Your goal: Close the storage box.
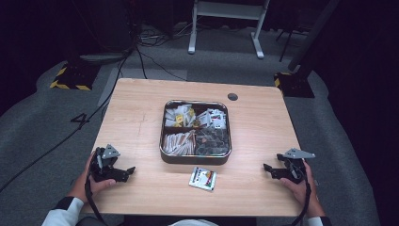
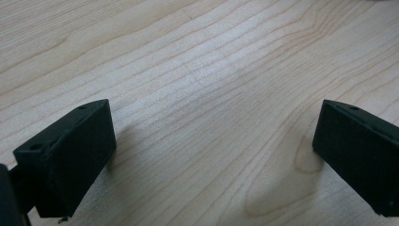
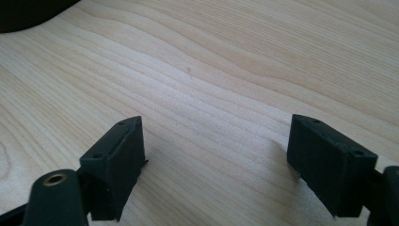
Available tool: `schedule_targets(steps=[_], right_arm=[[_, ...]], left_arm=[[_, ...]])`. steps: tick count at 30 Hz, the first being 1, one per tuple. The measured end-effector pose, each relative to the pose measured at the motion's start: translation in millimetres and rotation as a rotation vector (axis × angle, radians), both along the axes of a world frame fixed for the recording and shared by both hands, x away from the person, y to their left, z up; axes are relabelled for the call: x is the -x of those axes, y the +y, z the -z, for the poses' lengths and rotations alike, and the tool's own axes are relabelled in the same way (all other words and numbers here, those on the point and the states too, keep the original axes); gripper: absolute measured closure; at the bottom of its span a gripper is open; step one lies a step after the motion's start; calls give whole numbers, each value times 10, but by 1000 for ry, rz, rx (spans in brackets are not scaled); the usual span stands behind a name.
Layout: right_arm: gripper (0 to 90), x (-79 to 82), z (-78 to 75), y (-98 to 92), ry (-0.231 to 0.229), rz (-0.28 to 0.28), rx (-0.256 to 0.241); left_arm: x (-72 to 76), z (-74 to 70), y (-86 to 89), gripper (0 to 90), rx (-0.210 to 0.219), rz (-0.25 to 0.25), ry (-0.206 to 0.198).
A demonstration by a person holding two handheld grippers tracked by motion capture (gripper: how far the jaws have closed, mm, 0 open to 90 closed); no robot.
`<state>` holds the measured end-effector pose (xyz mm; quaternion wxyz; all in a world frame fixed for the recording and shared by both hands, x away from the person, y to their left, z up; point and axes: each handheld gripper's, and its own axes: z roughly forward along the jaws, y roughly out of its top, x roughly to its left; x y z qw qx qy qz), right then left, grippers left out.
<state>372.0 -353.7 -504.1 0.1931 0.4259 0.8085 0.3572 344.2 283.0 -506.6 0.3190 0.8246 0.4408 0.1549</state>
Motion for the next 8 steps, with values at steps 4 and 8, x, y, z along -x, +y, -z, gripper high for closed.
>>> schedule_targets(steps=[4, 8], right_arm=[[200, -5, 0, -3, 0, -4, 1], [199, -6, 0, -3, 0, -4, 1]], left_arm=[[-4, -1, -1, 2, -1, 0, -1], [-14, -2, 0, 2, -2, 4, -2]])
